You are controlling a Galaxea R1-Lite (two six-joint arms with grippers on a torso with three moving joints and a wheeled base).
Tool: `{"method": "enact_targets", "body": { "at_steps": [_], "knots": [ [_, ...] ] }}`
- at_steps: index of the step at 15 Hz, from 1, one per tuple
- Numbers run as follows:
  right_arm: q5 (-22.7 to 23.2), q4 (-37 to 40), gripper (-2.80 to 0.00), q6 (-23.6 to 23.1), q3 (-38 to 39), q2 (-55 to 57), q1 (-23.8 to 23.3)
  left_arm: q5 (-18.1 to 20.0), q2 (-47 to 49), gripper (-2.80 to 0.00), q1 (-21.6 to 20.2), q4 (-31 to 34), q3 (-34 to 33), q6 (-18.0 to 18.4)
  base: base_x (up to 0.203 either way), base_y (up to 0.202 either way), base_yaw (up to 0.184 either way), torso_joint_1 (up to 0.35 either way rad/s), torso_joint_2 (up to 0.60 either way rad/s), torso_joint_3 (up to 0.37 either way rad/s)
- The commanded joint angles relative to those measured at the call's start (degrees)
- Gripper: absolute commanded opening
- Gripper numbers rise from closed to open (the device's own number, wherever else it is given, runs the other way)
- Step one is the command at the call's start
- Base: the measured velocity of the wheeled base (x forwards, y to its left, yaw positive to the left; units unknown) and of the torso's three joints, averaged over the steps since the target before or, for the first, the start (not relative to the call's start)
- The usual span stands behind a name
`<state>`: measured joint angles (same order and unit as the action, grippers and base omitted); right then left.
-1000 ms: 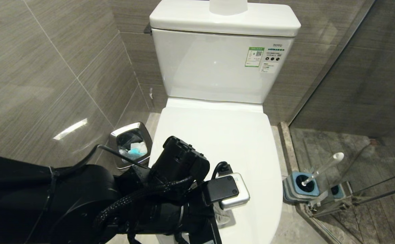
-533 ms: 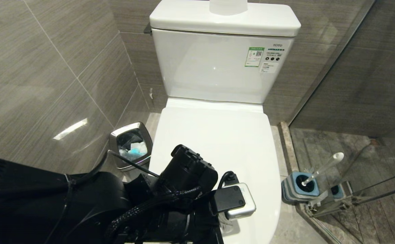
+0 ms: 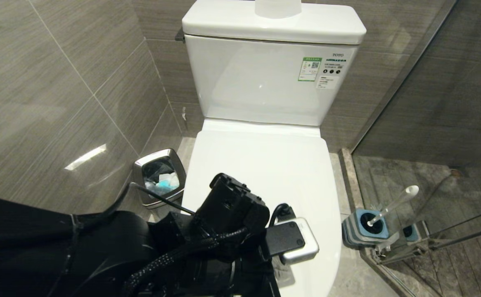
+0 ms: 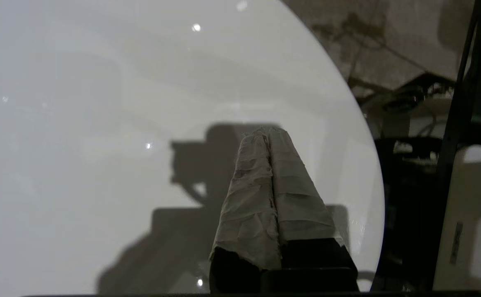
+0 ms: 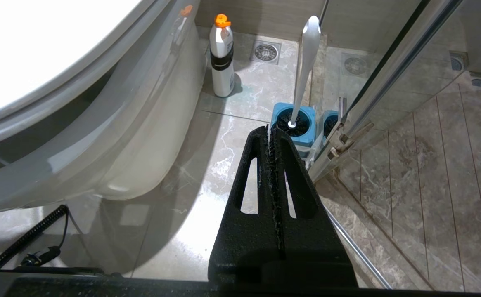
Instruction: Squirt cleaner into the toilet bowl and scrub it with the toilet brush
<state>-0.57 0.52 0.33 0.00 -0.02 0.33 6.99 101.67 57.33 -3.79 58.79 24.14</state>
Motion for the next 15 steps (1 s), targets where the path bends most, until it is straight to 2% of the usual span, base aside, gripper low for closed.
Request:
{"method": "enact_targets", "body": {
  "at_steps": [1,4,8,10,13,15],
  "knots": [
    [0.0,0.0,-2.8,0.0,0.0,0.0,0.0,-0.8,-5.1,-2.8,-0.5,-0.3,4.3,-2.4,0.0,0.0,0.0,0.0,0.0,0.0],
    [0.0,0.0,-2.8,0.0,0.0,0.0,0.0,-2.1,-11.6,-2.8,-3.9,0.0,9.6,-7.3,0.0,0.0,0.0,0.0,0.0,0.0],
    [0.0,0.0,-2.8,0.0,0.0,0.0,0.0,-2.6,-19.1,-2.8,-12.8,0.8,11.4,-11.9,0.0,0.0,0.0,0.0,0.0,0.0],
    [0.0,0.0,-2.8,0.0,0.0,0.0,0.0,-2.9,-21.2,-2.8,-16.3,1.0,13.2,-12.5,0.0,0.0,0.0,0.0,0.0,0.0],
    [0.0,0.0,-2.8,0.0,0.0,0.0,0.0,-7.1,-22.3,-2.8,-19.6,2.5,20.5,-12.6,0.0,0.0,0.0,0.0,0.0,0.0],
    [0.0,0.0,-2.8,0.0,0.0,0.0,0.0,-9.5,-24.3,-2.8,-21.1,6.3,25.3,-12.4,0.0,0.0,0.0,0.0,0.0,0.0]
  ]
}}
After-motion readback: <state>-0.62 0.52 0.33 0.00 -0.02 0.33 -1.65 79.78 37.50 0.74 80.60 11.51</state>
